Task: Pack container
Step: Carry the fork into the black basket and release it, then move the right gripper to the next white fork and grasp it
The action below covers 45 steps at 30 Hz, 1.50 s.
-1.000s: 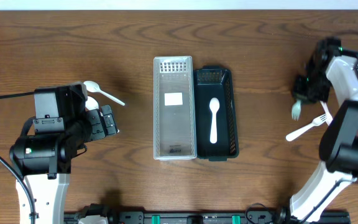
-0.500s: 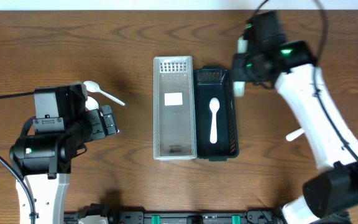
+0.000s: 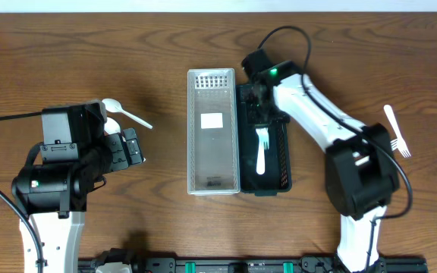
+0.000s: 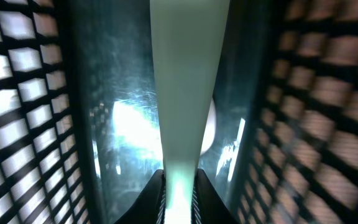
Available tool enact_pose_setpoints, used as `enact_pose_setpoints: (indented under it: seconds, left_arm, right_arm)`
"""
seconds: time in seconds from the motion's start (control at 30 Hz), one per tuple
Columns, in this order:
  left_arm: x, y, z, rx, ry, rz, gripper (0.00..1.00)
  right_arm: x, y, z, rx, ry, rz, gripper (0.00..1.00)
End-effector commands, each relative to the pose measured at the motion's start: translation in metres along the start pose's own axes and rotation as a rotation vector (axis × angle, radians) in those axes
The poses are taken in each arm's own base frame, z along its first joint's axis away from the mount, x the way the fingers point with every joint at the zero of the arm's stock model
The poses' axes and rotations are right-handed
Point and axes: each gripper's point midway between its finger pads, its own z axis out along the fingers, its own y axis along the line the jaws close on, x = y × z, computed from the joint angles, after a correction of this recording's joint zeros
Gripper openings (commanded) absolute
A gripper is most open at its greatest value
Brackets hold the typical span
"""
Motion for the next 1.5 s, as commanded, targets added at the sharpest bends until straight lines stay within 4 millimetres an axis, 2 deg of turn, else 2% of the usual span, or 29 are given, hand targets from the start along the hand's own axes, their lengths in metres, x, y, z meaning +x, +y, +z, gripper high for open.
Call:
enact_pose_setpoints:
  seconds: [0.0,0.07,0.17,0.3,0.37,0.43,0.5,0.57,0.67,0.7,0.77,0.83,0.93,0.97,1.03,1.13,1.33,1.4,1.47]
  left_arm:
    - [-0.004,0.002,-0.004,-0.008,-0.015,-0.001,0.98]
    - [-0.004,0.002,-0.004,-0.008,-0.014,-0.001,0.98]
    - [-0.004,0.002,-0.004,-0.008,-0.015,-0.001,0.98]
    - [-0.004,0.002,-0.004,-0.008,-0.015,-0.001,0.98]
    - [-0.004,0.002,-0.004,-0.008,-0.015,-0.001,0.98]
    - [-0.004,0.002,-0.004,-0.008,-0.015,-0.001,0.98]
    - [-0.004,0.002,-0.004,-0.008,-0.015,-0.001,0.98]
    - [-0.004,0.002,-0.004,-0.009,-0.014,-0.001,0.98]
    - [-0.004,0.002,-0.003,-0.009,-0.013,-0.001,0.98]
    - [-0.004,0.002,-0.003,-0.009,-0.012,-0.001,0.98]
    - [-0.004,0.002,-0.002,-0.01,-0.008,-0.002,0.98]
    - [-0.004,0.002,-0.001,-0.011,-0.003,-0.002,0.98]
    - [-0.004,0.002,0.001,-0.012,0.003,-0.003,0.98]
    - [-0.004,0.002,0.001,-0.012,0.004,-0.003,0.98]
    - [-0.004,0.002,0.001,-0.012,0.005,-0.003,0.98]
    - [-0.004,0.002,0.001,-0.012,0.005,-0.003,0.98]
    - [-0.004,0.002,0.001,-0.012,0.005,-0.003,0.98]
    - [-0.004,0.002,0.001,-0.012,0.005,-0.003,0.98]
    - [-0.004,0.002,0.001,-0.012,0.005,-0.003,0.98]
  right_arm:
    - [0.003,0.005,0.006,0.016,0.003,-0.004,0.06]
    - [0.002,0.006,0.005,0.013,-0.004,-0.006,0.11]
    - [0.0,0.007,0.003,0.007,-0.015,-0.007,0.39]
    - [-0.002,0.008,-0.01,-0.01,-0.035,-0.044,0.43]
    - [-0.008,0.005,-0.029,-0.023,-0.066,-0.038,0.44]
    - [-0.018,0.0,-0.059,-0.043,-0.129,-0.038,0.44]
    - [-0.032,-0.011,-0.098,-0.057,-0.221,-0.032,0.44]
    - [-0.043,-0.028,-0.138,-0.06,-0.321,-0.021,0.46]
    - [-0.055,-0.074,-0.202,-0.031,-0.484,0.064,0.55]
    - [-0.055,-0.088,-0.215,-0.025,-0.517,0.085,0.55]
    - [-0.052,-0.128,-0.237,-0.003,-0.562,0.175,0.53]
    - [-0.041,-0.169,-0.242,0.025,-0.551,0.319,0.51]
    - [-0.014,-0.235,-0.229,0.064,-0.459,0.656,0.54]
    - [-0.007,-0.25,-0.222,0.065,-0.429,0.737,0.54]
    - [0.002,-0.272,-0.204,0.05,-0.378,0.84,0.56]
    - [0.013,-0.299,-0.164,0.042,-0.302,0.972,0.61]
    - [0.036,-0.321,-0.074,0.025,-0.144,1.096,0.6]
    - [0.046,-0.321,-0.045,0.019,-0.075,1.114,0.6]
    - [0.054,-0.32,-0.025,0.026,-0.018,1.119,0.6]
